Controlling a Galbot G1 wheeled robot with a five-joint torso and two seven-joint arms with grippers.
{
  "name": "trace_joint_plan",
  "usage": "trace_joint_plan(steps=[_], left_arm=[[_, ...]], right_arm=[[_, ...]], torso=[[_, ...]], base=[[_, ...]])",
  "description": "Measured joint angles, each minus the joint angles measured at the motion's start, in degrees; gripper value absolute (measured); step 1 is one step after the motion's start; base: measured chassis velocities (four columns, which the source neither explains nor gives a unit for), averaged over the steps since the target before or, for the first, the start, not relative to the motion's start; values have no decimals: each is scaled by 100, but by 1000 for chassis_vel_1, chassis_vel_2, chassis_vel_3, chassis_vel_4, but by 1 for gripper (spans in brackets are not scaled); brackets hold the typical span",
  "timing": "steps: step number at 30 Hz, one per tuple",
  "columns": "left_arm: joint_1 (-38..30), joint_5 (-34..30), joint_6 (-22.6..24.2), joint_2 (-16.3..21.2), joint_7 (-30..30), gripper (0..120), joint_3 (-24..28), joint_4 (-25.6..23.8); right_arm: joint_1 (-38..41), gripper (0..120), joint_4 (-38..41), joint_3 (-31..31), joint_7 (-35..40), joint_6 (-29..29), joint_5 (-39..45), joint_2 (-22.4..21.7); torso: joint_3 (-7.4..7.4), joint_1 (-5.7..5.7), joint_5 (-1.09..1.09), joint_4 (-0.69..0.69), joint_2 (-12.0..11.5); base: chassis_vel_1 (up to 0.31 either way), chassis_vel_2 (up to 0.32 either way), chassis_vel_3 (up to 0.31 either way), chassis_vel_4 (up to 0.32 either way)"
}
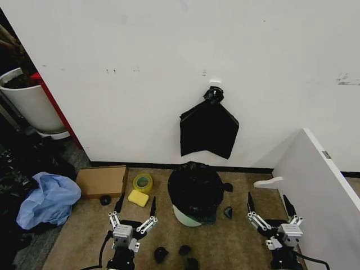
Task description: Place the garbage bag over the trash bin.
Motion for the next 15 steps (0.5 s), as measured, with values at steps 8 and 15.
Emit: trace_joint_plan(steps=[8, 15], left_arm=[[0, 0, 0, 0, 0, 100, 0, 0], [0, 0, 0, 0, 0, 100, 0, 0]], right_arm=[[0, 100, 0, 0, 0, 0, 0, 0], [0, 100, 0, 0, 0, 0, 0, 0]], torso=[[0, 0, 0, 0, 0], [0, 0, 0, 0, 0]], base=[[0, 0, 0, 0], [0, 0, 0, 0]])
